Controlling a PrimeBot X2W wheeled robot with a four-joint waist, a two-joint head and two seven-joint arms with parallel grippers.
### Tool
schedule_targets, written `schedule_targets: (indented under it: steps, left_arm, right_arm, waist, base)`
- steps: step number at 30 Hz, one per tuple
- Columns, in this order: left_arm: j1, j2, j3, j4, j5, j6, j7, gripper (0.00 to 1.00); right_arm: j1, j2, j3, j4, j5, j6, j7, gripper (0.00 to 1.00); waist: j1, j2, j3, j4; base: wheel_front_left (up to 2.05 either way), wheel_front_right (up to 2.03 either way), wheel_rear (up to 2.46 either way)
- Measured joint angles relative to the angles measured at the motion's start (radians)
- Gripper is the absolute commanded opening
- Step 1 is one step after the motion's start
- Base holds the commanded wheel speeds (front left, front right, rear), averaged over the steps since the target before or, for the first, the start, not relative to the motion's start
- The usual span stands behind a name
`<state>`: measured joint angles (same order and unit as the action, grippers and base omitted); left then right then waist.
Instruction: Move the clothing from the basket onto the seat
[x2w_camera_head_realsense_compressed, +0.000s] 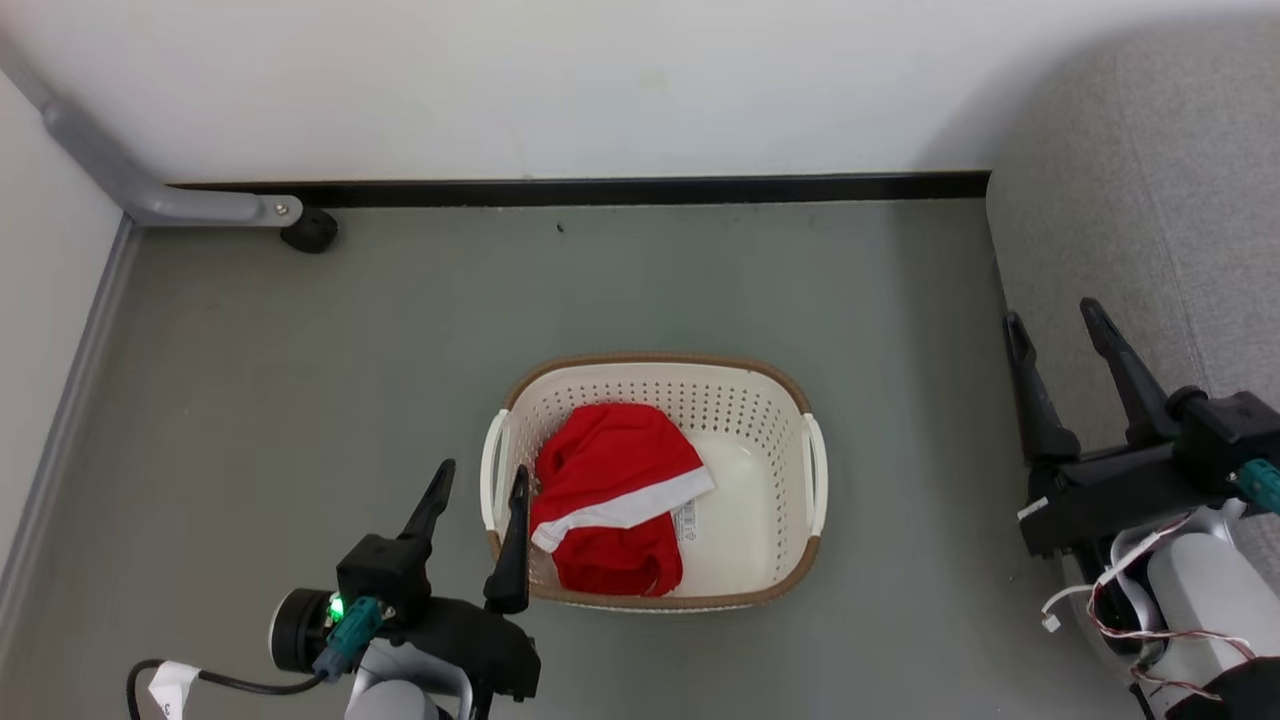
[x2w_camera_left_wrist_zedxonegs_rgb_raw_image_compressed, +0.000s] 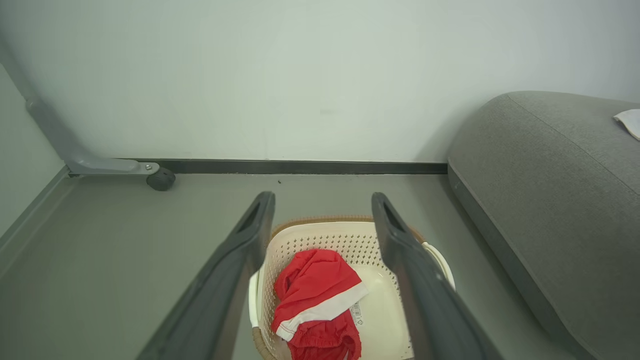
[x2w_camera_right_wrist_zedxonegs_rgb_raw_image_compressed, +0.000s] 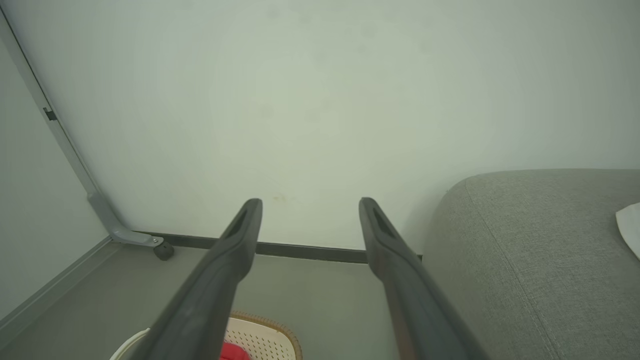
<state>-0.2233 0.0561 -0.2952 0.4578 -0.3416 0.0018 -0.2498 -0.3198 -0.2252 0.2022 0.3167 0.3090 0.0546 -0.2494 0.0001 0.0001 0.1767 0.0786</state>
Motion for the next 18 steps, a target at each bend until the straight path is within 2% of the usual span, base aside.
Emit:
schedule_targets:
  steps: [12, 18]
  left_arm:
    - [-0.153, -0.011, -0.084, 0.078, 0.029, -0.029, 0.0, 1.0]
    - [-0.265, -0.014, -0.113, 0.143, 0.039, -0.03, 0.002, 1.0]
  right_arm:
    - [-0.119, -0.005, 0.008, -0.07, -0.008, 0.016, 0.0, 1.0]
    - [-0.167, 0.004, 0.019, -0.091, -0.011, 0.025, 0.0, 1.0]
  waist:
    - [0.0001, 0.0, 0.16, -0.025]
    - [0.0002, 0.0001, 0.242, -0.049]
  base:
    - [0.0, 0.0, 0.0]
    - [0.0, 0.0, 0.0]
